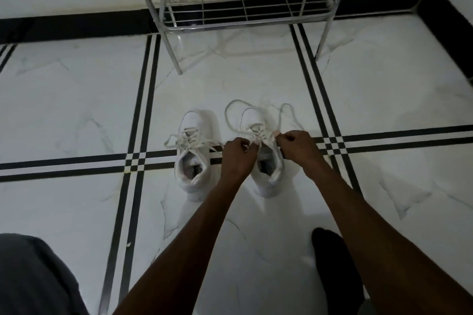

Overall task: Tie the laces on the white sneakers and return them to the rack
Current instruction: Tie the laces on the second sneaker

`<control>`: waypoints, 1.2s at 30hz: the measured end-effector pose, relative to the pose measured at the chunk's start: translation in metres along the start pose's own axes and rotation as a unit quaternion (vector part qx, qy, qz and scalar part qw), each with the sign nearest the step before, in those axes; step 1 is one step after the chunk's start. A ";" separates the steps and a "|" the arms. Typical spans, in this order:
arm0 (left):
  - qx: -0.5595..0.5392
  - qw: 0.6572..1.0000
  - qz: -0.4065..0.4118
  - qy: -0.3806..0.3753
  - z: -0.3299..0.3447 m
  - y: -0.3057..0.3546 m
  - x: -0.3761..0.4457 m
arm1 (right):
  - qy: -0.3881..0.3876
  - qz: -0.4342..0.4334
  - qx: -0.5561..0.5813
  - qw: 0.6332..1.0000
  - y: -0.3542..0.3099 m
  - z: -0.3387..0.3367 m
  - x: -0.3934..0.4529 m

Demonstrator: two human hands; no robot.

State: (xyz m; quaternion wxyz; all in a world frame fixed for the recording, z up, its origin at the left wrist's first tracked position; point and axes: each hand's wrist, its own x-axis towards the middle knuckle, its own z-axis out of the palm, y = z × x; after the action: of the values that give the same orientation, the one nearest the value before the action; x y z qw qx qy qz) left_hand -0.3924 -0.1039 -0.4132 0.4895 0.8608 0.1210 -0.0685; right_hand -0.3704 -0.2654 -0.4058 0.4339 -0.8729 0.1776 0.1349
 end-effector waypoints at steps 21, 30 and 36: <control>0.044 0.996 0.056 0.049 -0.009 0.004 0.017 | 0.042 -0.096 -0.032 0.994 -0.024 0.014 -0.004; 0.109 0.986 0.103 0.077 -0.005 0.002 0.007 | 0.058 -0.102 -0.069 0.991 -0.026 0.027 -0.015; 0.035 0.997 0.046 0.041 -0.012 -0.002 0.009 | 0.002 -0.080 -0.010 0.997 -0.026 0.025 -0.009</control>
State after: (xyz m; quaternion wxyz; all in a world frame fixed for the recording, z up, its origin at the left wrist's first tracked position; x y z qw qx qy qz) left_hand -0.3839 -0.0918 -0.4108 0.4562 0.8843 0.0986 -0.0142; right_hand -0.3691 -0.2289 -0.3985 0.4341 -0.8889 0.1067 0.1003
